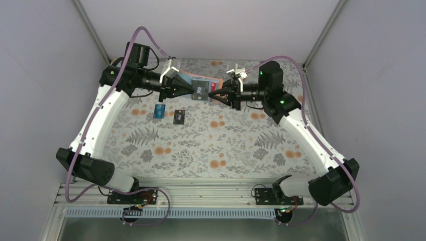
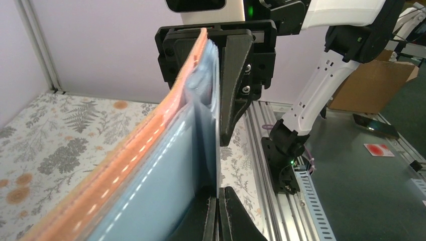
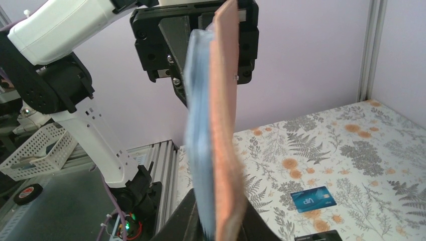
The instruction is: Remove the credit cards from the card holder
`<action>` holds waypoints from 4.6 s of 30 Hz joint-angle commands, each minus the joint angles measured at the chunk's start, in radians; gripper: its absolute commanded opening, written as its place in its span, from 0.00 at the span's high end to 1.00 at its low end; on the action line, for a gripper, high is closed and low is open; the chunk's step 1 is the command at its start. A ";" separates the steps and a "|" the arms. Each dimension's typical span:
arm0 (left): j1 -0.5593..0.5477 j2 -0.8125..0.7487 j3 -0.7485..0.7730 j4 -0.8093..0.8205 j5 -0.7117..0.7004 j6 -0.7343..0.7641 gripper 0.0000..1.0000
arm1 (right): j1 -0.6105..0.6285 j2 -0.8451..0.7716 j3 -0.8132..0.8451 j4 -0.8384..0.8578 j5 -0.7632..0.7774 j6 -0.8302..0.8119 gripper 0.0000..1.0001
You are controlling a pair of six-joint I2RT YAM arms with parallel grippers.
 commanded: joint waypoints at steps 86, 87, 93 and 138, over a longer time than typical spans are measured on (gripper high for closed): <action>0.046 -0.037 0.097 0.016 -0.242 -0.054 0.00 | -0.075 -0.073 -0.011 -0.047 -0.132 -0.054 0.96; 0.047 -0.034 0.085 0.016 -0.232 -0.053 0.00 | -0.075 -0.072 -0.010 -0.049 -0.132 -0.056 0.96; 0.044 -0.044 -0.010 0.032 -0.101 -0.014 0.00 | -0.074 -0.071 -0.008 -0.051 -0.137 -0.059 0.96; 0.082 -0.066 -0.105 0.117 0.063 -0.141 0.98 | -0.027 0.059 0.007 0.109 -0.144 0.053 0.73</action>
